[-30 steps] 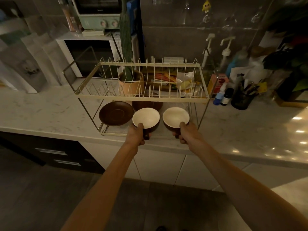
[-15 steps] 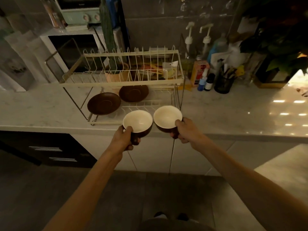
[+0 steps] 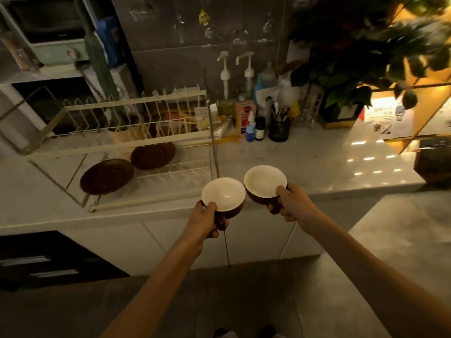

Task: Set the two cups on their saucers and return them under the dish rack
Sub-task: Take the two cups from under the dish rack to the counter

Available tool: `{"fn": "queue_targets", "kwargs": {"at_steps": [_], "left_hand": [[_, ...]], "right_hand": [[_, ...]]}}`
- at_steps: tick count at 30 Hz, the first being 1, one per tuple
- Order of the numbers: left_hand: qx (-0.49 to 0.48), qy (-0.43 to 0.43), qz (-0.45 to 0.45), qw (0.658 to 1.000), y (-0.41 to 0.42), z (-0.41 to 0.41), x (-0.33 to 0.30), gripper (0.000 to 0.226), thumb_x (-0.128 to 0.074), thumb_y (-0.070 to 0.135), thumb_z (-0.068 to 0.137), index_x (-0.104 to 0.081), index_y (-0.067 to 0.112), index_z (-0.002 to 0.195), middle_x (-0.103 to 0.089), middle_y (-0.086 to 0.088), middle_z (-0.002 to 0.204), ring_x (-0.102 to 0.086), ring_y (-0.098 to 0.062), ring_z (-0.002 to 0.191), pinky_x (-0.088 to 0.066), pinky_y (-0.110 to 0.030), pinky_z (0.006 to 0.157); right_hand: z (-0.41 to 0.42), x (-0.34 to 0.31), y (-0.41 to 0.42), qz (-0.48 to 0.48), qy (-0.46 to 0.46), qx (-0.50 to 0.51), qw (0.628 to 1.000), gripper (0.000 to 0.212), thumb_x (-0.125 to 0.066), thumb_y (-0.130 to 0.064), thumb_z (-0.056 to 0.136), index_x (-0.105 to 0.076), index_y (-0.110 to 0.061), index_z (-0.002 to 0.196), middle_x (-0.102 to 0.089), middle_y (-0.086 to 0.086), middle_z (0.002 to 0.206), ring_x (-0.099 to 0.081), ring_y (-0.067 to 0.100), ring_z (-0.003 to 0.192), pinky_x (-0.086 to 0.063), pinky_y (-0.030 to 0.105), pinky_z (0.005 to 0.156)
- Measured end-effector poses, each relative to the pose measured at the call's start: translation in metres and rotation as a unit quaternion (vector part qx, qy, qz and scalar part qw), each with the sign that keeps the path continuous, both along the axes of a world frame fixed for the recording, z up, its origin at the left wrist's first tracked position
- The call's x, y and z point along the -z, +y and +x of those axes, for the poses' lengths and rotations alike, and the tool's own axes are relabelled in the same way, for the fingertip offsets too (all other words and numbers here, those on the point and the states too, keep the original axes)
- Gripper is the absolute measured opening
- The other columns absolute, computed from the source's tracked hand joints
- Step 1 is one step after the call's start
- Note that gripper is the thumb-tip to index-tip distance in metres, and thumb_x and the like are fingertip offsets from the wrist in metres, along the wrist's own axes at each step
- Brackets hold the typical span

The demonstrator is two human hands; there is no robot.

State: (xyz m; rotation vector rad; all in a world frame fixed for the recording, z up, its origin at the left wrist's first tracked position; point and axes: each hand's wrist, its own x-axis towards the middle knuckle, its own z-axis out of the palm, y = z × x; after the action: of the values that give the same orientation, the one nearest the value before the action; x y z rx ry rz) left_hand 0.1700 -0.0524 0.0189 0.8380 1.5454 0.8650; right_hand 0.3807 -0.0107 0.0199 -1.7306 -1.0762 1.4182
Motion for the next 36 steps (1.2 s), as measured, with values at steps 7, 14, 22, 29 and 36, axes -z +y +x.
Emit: {"fn": "queue_targets", "kwargs": {"at_steps": [7,14,22,29,36], "left_hand": [[0.026,-0.013,0.013,0.999,0.059,0.087,0.002,0.042,-0.034,0.015,0.098,-0.036,0.016,0.14,-0.065,-0.016,0.087,-0.056,-0.003,0.036,-0.036,-0.018,0.036],[0.045,-0.033,0.005,0.998,0.126,0.158,0.01,0.042,-0.032,0.018,0.098,-0.035,0.017,0.14,-0.066,-0.013,0.078,-0.059,-0.012,0.051,-0.036,-0.019,0.038],[0.045,-0.046,-0.017,0.998,0.197,0.229,0.032,0.041,-0.031,0.016,0.098,-0.034,0.015,0.139,-0.066,-0.017,0.091,-0.059,-0.013,0.051,-0.034,-0.017,0.036],[0.045,-0.049,-0.027,0.997,0.245,0.264,0.053,0.041,-0.031,0.016,0.099,-0.031,0.016,0.14,-0.065,-0.026,0.112,-0.057,-0.005,0.037,-0.034,-0.016,0.033],[0.042,-0.05,-0.035,0.997,0.269,0.282,0.068,0.039,-0.032,0.02,0.1,-0.03,0.018,0.139,-0.063,-0.026,0.119,-0.059,-0.019,0.062,-0.037,-0.016,0.034]], "right_hand": [[0.074,-0.003,0.016,0.017,0.016,0.074,0.997,0.033,-0.036,-0.014,0.097,-0.047,-0.006,0.127,-0.06,0.009,0.064,-0.04,0.004,0.03,-0.025,0.017,0.036],[0.143,0.001,0.051,0.032,0.024,0.128,0.991,0.034,-0.036,-0.017,0.099,-0.048,-0.005,0.129,-0.059,0.008,0.064,-0.043,0.002,0.03,-0.028,0.017,0.033],[0.204,0.016,0.111,0.022,-0.006,0.178,0.984,0.033,-0.034,-0.019,0.102,-0.048,-0.003,0.128,-0.054,0.004,0.067,-0.043,0.002,0.033,-0.029,0.016,0.034],[0.231,0.033,0.156,0.032,-0.021,0.2,0.979,0.036,-0.036,-0.025,0.104,-0.046,-0.007,0.133,-0.056,0.004,0.075,-0.046,0.01,0.054,-0.034,0.021,0.044],[0.231,0.044,0.182,0.014,-0.005,0.205,0.979,0.034,-0.034,-0.024,0.103,-0.045,-0.007,0.13,-0.058,0.006,0.073,-0.05,0.013,0.055,-0.031,0.021,0.041]]}}
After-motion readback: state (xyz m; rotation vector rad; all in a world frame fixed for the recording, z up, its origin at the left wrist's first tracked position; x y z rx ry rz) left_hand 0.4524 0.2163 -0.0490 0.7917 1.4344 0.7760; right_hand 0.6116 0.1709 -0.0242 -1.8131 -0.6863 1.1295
